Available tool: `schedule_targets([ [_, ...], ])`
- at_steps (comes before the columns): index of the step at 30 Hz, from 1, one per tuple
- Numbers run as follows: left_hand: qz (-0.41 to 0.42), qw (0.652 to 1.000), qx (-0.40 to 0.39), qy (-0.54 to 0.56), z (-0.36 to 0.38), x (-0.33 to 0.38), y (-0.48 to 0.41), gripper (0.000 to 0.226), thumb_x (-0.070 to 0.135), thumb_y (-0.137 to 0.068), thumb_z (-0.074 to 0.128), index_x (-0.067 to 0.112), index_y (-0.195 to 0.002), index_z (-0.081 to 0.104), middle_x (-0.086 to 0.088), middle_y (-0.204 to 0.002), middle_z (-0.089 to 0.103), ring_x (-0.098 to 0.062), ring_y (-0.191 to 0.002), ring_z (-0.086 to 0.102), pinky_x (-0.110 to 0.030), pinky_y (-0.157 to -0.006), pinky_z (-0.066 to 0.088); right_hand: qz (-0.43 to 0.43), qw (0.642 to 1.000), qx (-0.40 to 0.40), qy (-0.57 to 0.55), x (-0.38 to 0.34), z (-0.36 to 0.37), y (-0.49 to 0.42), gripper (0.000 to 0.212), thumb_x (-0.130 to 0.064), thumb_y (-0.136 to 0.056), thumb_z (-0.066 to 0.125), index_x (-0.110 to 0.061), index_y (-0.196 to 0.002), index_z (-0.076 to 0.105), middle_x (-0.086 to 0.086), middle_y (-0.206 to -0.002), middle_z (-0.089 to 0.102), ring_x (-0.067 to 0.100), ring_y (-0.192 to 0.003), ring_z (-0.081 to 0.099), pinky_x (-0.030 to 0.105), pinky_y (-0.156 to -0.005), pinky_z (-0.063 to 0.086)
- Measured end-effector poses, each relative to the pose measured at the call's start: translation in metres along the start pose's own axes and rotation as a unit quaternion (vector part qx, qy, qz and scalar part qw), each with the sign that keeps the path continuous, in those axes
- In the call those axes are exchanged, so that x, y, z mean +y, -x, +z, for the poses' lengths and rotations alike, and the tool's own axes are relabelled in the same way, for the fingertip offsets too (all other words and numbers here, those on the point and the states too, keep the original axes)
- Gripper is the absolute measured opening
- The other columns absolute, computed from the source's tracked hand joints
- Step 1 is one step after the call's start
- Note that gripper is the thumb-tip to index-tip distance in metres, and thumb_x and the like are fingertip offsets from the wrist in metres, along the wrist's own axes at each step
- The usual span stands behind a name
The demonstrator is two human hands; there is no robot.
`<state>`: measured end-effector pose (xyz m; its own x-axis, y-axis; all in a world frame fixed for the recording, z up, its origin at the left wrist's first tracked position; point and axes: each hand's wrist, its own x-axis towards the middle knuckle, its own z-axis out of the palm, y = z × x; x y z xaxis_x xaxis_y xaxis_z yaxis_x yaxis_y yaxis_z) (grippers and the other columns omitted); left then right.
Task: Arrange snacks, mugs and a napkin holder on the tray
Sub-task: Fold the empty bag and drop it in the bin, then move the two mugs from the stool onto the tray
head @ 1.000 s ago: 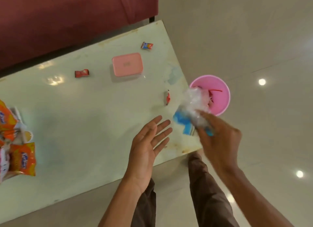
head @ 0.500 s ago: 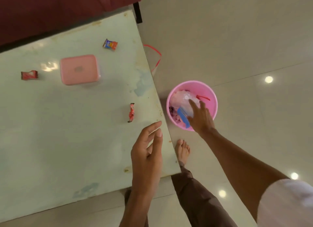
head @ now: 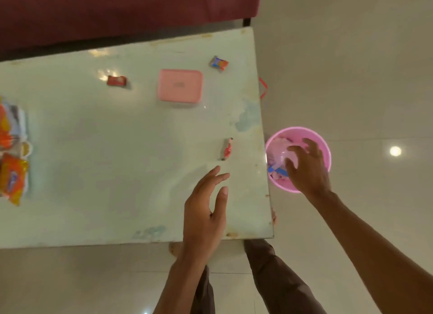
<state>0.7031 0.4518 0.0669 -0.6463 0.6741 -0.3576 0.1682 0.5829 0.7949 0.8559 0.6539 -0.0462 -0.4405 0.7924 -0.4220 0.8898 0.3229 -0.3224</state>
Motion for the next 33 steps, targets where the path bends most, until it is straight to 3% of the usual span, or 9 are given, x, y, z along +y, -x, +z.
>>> schedule_targets([
  [4, 0.026, 0.999, 0.001, -0.047, -0.046, -0.02, 0.015, 0.034, 0.029, -0.101, 0.049, 0.022, -0.129, 0.067, 0.012, -0.148, 0.054, 0.003, -0.137, 0.046, -0.025, -0.112, 0.042, -0.069, 0.995, 0.056, 0.045, -0.041, -0.04, 0.036, 0.034, -0.013, -0.088, 0.066, -0.01, -0.122, 0.065, 0.022, -0.14, 0.045, 0.043, -0.124, 0.047, 0.059, -0.089, 0.053],
  [9, 0.012, 0.994, 0.003, -0.104, -0.114, -0.052, 0.043, 0.047, 0.051, -0.101, 0.037, 0.035, -0.142, 0.054, 0.019, -0.159, 0.037, 0.003, -0.148, 0.029, -0.038, -0.116, 0.041, -0.127, 0.987, 0.063, 0.081, -0.103, -0.052, 0.074, 0.043, -0.017, -0.086, 0.071, -0.006, -0.126, 0.062, 0.024, -0.14, 0.047, 0.047, -0.123, 0.048, 0.066, -0.084, 0.052],
  [15, -0.002, 0.981, 0.019, -0.192, -0.197, -0.097, 0.081, 0.067, 0.066, -0.099, 0.011, 0.034, -0.154, 0.034, 0.01, -0.165, 0.023, -0.009, -0.154, 0.015, -0.046, -0.124, 0.024, -0.188, 0.975, 0.039, 0.11, -0.201, -0.006, 0.121, 0.058, -0.037, -0.089, 0.063, -0.004, -0.136, 0.051, 0.023, -0.152, 0.032, 0.045, -0.137, 0.036, 0.064, -0.088, 0.05],
  [23, -0.071, 0.977, 0.054, -0.192, -0.304, -0.172, 0.128, 0.065, 0.06, -0.095, 0.006, 0.039, -0.155, 0.022, 0.013, -0.167, 0.011, -0.007, -0.155, 0.003, -0.047, -0.126, 0.015, -0.263, 0.953, -0.015, 0.149, -0.347, 0.077, 0.189, 0.089, -0.075, -0.086, 0.032, -0.012, -0.149, 0.036, 0.015, -0.162, 0.019, 0.03, -0.151, 0.016, 0.053, -0.106, 0.04],
  [26, -0.096, 0.973, 0.098, -0.184, -0.342, -0.202, 0.15, 0.059, 0.058, -0.1, 0.013, 0.041, -0.155, 0.025, 0.012, -0.167, 0.015, -0.01, -0.156, 0.01, -0.049, -0.124, 0.022, -0.287, 0.945, -0.032, 0.155, -0.399, 0.104, 0.209, 0.097, -0.082, -0.082, 0.029, -0.016, -0.152, 0.03, 0.012, -0.163, 0.016, 0.028, -0.152, 0.01, 0.053, -0.109, 0.038],
  [30, -0.099, 0.961, 0.18, -0.185, -0.381, -0.238, 0.172, 0.047, 0.048, -0.103, 0.034, 0.033, -0.147, 0.046, 0.002, -0.158, 0.043, -0.023, -0.145, 0.041, -0.052, -0.109, 0.044, -0.324, 0.932, -0.056, 0.153, -0.458, 0.13, 0.226, 0.1, -0.085, -0.08, 0.026, -0.019, -0.154, 0.027, 0.009, -0.165, 0.012, 0.026, -0.153, 0.005, 0.054, -0.11, 0.038],
  [33, -0.113, 0.952, 0.23, -0.166, -0.408, -0.257, 0.183, 0.047, 0.049, -0.103, 0.035, 0.037, -0.147, 0.045, 0.005, -0.158, 0.043, -0.021, -0.145, 0.042, -0.05, -0.106, 0.048, -0.349, 0.924, -0.069, 0.144, -0.499, 0.143, 0.239, 0.102, -0.088, -0.078, 0.022, -0.021, -0.155, 0.026, 0.007, -0.165, 0.01, 0.025, -0.153, 0.003, 0.053, -0.112, 0.036],
])
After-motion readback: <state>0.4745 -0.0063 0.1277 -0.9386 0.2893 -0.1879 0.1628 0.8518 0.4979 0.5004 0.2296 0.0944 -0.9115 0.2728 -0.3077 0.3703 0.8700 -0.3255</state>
